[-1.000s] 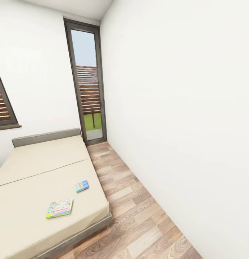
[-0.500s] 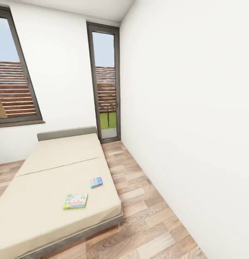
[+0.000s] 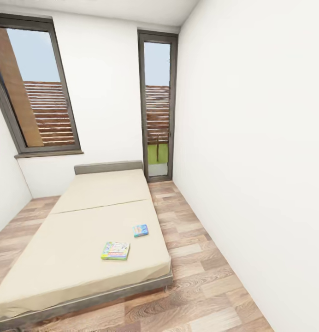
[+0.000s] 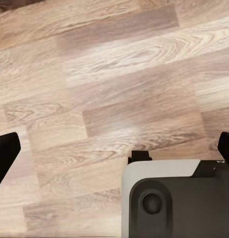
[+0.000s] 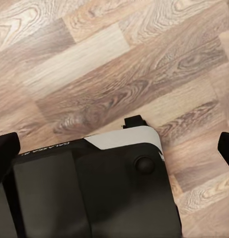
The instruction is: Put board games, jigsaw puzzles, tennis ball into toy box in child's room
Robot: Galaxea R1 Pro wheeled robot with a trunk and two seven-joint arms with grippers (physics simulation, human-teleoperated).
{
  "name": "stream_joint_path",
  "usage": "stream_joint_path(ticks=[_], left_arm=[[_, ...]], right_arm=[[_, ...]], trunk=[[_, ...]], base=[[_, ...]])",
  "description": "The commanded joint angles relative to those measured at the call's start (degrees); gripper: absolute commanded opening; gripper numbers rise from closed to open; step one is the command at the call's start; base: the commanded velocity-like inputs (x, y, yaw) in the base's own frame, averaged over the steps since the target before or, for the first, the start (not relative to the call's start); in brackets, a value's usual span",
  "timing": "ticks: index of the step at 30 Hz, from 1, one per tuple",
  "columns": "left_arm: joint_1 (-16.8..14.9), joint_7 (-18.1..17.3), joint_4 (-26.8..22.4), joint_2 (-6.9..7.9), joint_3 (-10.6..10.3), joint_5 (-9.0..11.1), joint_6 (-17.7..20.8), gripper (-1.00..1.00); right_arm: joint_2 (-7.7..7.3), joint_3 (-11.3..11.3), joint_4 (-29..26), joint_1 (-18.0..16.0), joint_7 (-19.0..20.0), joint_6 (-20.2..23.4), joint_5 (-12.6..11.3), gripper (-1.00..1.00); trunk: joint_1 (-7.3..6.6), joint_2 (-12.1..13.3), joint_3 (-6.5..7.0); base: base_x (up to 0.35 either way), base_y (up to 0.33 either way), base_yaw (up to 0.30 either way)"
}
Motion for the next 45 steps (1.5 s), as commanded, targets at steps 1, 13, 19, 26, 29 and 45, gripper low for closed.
stream_joint_path(ticks=[1,13,19,26,29,45], left_arm=[[-0.04,0.04,0.14,0.00,-0.02,-0.02,-0.21,1.00],[-0.04,0.04,0.39,-0.05,-0.02,-0.07,-0.26,1.00],[-0.04,0.04,0.37,-0.30,-0.02,-0.07,-0.23,1.00],[-0.04,0.04,0.38,-0.35,-0.02,-0.09,-0.21,1.00],[-0.04,0.04,0.40,-0.35,-0.02,-0.05,-0.22,1.00],[-0.04,0.04,0.39,-0.35,-0.02,-0.02,-0.21,1.00]], right_arm=[[0.06,-0.16,-0.16,0.03,-0.46,0.30,-0.23,1.00],[0.19,-0.16,-0.16,0.03,-1.42,0.31,-0.21,1.00],[0.20,-0.16,-0.16,0.03,-1.44,0.31,-0.21,1.00],[0.20,-0.16,-0.16,0.03,-1.44,0.28,-0.21,1.00],[0.20,-0.16,-0.16,0.03,-1.44,0.24,-0.21,1.00],[0.08,-0.29,-0.16,0.22,-1.44,0.06,-0.21,1.00]], trunk=[[0.02,-0.04,-0.05],[0.02,-0.04,-0.78],[0.02,-0.04,-1.24],[0.02,-0.04,-1.80],[0.02,-0.04,-2.04],[0.02,-0.04,-3.25]], base=[[0.000,0.000,0.282],[0.000,0.000,0.222],[0.000,0.000,0.177],[0.000,0.000,0.175],[0.000,0.000,0.174],[0.000,0.000,0.137]])
